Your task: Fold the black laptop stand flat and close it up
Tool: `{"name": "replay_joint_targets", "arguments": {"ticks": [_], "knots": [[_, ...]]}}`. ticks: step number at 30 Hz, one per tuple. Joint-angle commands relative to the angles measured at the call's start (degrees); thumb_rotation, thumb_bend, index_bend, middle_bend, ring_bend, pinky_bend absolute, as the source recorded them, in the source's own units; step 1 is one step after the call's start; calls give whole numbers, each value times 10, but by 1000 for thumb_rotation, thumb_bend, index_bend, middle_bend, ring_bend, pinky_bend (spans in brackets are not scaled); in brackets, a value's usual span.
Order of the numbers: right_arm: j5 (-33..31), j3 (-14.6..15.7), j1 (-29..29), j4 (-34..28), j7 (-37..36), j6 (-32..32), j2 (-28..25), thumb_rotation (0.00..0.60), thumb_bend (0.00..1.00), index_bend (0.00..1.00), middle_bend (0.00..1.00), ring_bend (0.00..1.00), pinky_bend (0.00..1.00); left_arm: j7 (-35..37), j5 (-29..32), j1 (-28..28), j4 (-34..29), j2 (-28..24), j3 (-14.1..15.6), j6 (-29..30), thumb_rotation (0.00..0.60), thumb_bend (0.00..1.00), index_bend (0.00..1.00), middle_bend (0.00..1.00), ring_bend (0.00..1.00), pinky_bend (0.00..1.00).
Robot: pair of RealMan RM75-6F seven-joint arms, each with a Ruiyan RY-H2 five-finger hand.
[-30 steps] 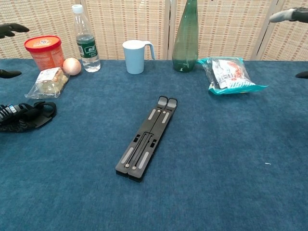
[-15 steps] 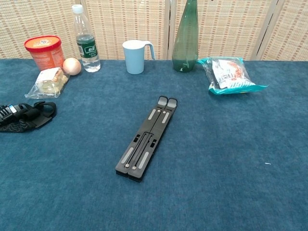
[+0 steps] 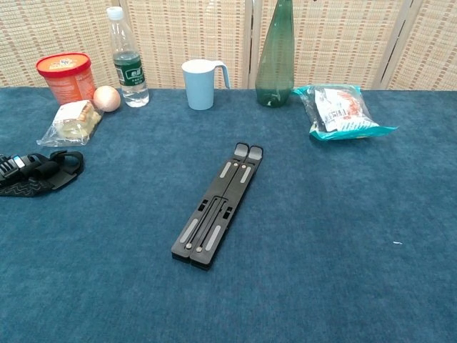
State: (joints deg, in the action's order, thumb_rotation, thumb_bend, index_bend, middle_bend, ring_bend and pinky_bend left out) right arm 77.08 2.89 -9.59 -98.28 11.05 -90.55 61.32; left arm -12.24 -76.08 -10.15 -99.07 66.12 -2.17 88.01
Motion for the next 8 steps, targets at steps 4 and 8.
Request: {"name": "replay_joint_targets", "arguments": {"ticks": [4, 8], "knots": [[9, -9, 15, -6, 1, -6, -5, 600, 118, 0, 95, 0, 0, -3, -1, 2, -1, 0, -3, -8, 600, 234, 3, 5, 0, 4], [12, -15, 23, -9, 3, -5, -7, 600, 118, 0, 95, 0, 0, -4, -4, 2, 1, 1, -6, -15, 600, 234, 3, 5, 0, 4]]}}
